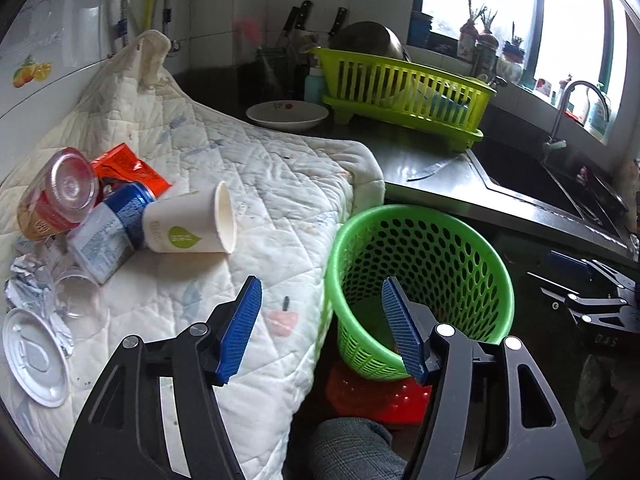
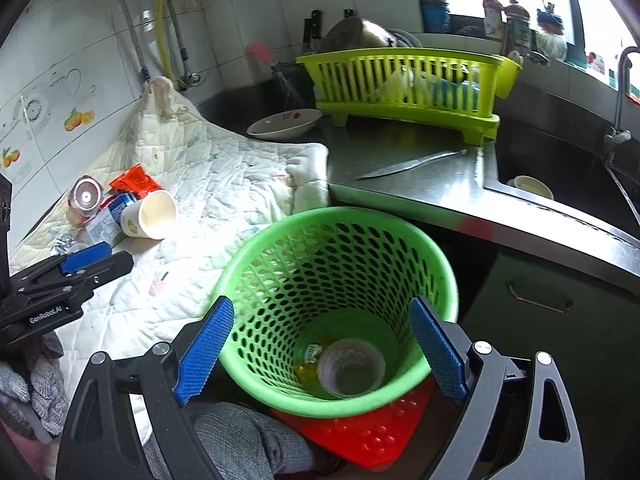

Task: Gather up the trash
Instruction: 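Move the left tool to the white plastic lid and grasp its rim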

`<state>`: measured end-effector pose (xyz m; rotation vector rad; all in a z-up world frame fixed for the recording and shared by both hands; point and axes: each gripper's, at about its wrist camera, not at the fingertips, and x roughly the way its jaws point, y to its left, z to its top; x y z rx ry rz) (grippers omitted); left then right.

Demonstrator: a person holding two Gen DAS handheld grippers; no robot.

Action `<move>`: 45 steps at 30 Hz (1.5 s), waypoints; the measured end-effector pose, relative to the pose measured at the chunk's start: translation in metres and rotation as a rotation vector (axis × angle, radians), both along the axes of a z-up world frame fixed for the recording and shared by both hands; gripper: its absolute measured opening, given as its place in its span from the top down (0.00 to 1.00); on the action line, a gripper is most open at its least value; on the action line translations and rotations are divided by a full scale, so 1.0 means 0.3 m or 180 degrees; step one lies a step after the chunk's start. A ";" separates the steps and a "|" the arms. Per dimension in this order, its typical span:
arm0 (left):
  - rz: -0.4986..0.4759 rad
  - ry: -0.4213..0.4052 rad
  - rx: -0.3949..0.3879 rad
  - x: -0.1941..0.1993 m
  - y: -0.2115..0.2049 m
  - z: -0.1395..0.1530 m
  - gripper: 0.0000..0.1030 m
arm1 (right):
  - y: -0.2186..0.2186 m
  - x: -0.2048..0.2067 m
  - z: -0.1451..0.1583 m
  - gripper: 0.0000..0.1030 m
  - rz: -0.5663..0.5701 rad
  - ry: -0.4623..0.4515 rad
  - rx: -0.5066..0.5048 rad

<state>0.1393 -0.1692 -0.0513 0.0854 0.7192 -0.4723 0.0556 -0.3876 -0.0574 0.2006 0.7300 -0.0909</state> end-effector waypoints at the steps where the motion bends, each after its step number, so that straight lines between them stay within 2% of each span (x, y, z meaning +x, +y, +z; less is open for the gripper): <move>1: 0.0064 -0.0025 0.0000 -0.003 0.028 0.009 0.38 | 0.016 0.010 0.004 0.16 0.0038 -0.0002 -0.0007; 12: 0.0910 -0.0246 0.0115 -0.002 0.374 0.070 0.35 | 0.220 0.136 0.032 0.13 0.0533 -0.0007 -0.0003; 18: 0.1351 -0.0259 0.0163 0.014 0.581 0.075 0.35 | 0.339 0.183 0.050 0.13 0.0776 -0.0028 -0.0018; 23: 0.1614 -0.0111 0.0105 0.037 0.736 0.033 0.35 | 0.429 0.220 0.055 0.13 0.0961 -0.0022 -0.0044; 32: 0.1589 0.0311 -0.0188 0.091 0.891 -0.093 0.37 | 0.578 0.268 0.063 0.13 0.1220 0.0002 -0.0083; 38: 0.1405 0.0456 -0.0303 0.115 0.902 -0.147 0.56 | 0.651 0.299 0.065 0.13 0.1321 0.0026 -0.0079; 41: 0.1351 0.0465 -0.0349 0.111 0.900 -0.152 0.71 | 0.690 0.316 0.059 0.13 0.1370 0.0054 -0.0062; 43: 0.1320 0.0467 -0.0375 0.104 0.900 -0.152 0.86 | 0.715 0.327 0.053 0.13 0.1407 0.0075 -0.0029; 45: 0.1310 0.0445 -0.0386 0.092 0.902 -0.147 0.88 | 0.741 0.337 0.047 0.13 0.1449 0.0090 0.0003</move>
